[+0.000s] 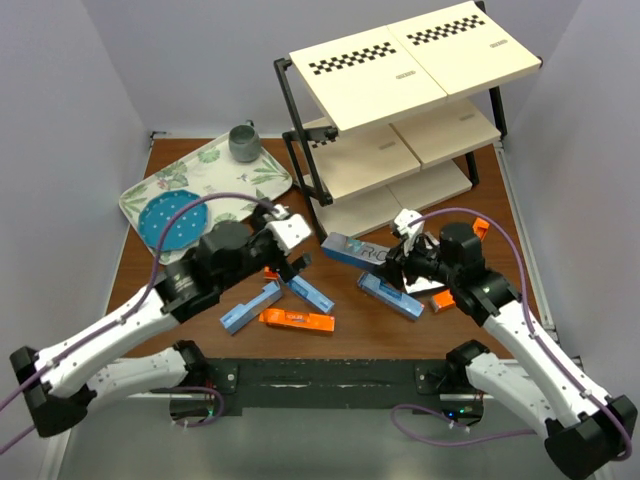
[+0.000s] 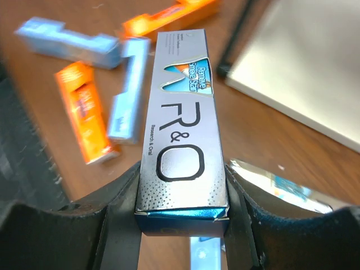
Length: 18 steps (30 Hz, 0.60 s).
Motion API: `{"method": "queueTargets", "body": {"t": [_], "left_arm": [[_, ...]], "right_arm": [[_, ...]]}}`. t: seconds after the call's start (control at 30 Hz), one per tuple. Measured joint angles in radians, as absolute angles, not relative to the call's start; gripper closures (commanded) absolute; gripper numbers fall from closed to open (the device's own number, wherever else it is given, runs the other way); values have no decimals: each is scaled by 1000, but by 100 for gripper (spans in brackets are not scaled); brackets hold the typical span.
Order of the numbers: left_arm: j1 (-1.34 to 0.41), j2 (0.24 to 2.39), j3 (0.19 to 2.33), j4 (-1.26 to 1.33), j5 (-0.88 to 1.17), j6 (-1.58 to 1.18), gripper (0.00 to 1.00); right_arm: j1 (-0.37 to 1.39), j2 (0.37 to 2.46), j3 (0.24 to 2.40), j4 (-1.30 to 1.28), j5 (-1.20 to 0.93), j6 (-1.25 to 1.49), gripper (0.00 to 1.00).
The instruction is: Place and organize the toothpastes onto the shelf
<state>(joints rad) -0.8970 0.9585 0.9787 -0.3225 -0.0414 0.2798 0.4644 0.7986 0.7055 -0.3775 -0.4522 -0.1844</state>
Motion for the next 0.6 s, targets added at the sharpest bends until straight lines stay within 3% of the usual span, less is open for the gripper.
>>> {"method": "queueTargets", "body": {"t": [0.33, 0.6], "left_arm": [[-889, 556, 511, 57, -566, 149, 0], [-880, 554, 443, 186, -765, 178, 0]], "right_arm": [[431, 750, 491, -18, 20, 17, 83], [121, 941, 460, 265, 32, 96, 82]]}}
